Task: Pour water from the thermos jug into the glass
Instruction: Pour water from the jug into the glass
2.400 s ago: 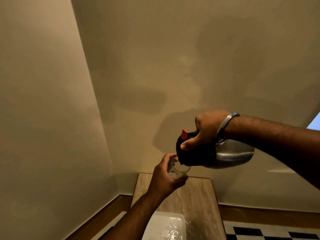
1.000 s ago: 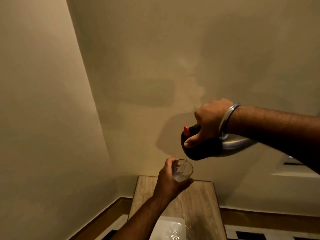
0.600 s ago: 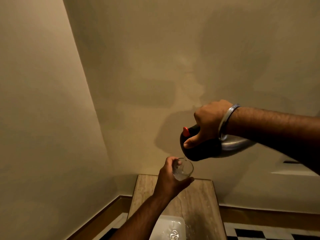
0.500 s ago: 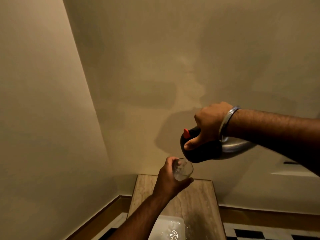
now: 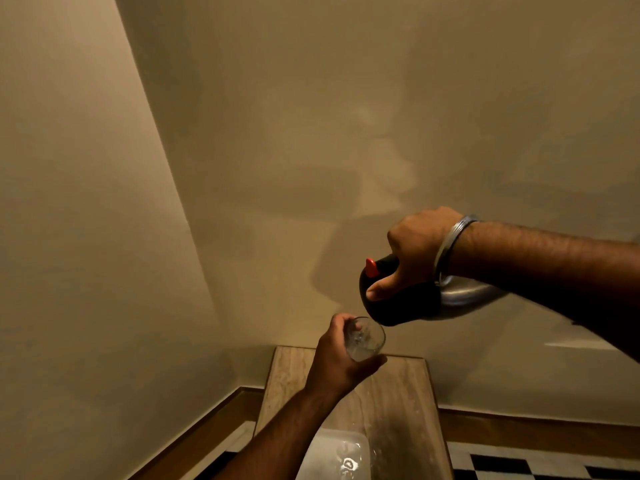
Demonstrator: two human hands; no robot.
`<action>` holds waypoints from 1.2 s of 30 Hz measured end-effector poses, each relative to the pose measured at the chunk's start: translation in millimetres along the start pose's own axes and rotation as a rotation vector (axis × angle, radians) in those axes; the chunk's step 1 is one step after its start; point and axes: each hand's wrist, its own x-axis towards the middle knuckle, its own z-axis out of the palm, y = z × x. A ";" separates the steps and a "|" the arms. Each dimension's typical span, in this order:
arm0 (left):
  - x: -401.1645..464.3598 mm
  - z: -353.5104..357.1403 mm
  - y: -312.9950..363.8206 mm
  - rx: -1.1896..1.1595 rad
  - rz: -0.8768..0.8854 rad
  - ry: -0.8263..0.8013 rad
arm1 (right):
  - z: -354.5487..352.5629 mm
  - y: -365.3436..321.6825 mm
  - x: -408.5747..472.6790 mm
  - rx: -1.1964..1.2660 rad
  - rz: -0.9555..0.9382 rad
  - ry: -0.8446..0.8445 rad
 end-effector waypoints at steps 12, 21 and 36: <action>10.3 7.3 -2.8 0.053 0.000 -0.009 | 6.9 11.5 6.7 0.006 -0.002 -0.042; 18.4 13.7 -1.9 0.053 -0.021 -0.007 | 12.2 22.3 12.4 0.011 -0.001 -0.025; -8.8 35.6 -8.6 0.261 -0.184 0.050 | 101.4 51.7 11.0 0.548 0.026 -0.164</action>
